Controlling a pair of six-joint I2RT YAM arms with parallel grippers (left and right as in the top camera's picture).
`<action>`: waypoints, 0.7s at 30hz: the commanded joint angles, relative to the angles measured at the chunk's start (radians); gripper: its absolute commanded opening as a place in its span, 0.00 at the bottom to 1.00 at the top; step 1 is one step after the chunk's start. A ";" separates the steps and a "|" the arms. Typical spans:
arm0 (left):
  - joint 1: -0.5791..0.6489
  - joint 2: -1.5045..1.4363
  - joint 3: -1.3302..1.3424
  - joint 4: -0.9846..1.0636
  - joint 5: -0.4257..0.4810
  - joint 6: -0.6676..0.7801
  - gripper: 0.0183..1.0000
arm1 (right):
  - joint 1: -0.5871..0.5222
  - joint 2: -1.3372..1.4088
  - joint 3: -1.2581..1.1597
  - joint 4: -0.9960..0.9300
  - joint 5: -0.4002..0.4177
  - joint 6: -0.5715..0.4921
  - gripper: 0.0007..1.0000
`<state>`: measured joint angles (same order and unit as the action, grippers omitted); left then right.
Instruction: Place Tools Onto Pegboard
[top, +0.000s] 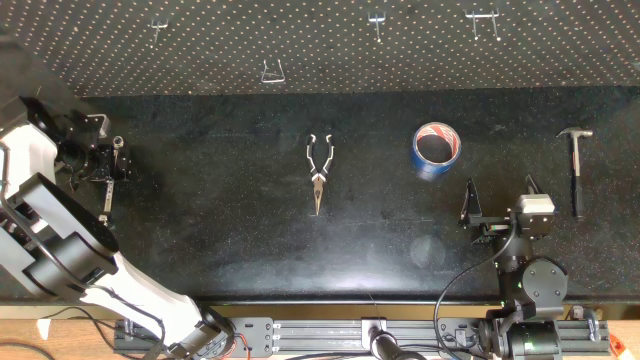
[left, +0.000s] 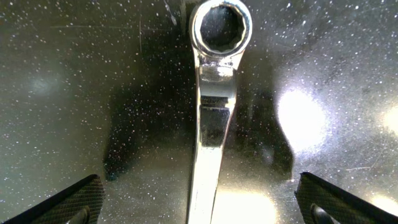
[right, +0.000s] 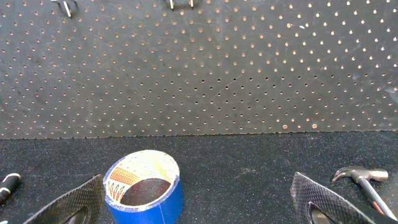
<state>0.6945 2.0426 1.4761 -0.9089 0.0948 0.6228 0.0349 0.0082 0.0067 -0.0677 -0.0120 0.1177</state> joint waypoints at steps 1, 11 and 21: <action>-0.001 0.014 0.008 -0.002 0.001 0.021 1.00 | 0.003 -0.005 -0.003 -0.006 0.012 -0.010 0.98; -0.001 0.032 0.006 -0.001 -0.032 0.041 1.00 | 0.003 -0.005 -0.003 -0.006 0.012 -0.010 0.98; -0.001 0.042 0.004 -0.014 -0.068 0.092 0.72 | 0.003 -0.005 -0.003 -0.006 0.012 -0.010 0.98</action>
<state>0.6945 2.0579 1.4761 -0.9195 0.0521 0.6891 0.0349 0.0082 0.0067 -0.0677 -0.0120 0.1177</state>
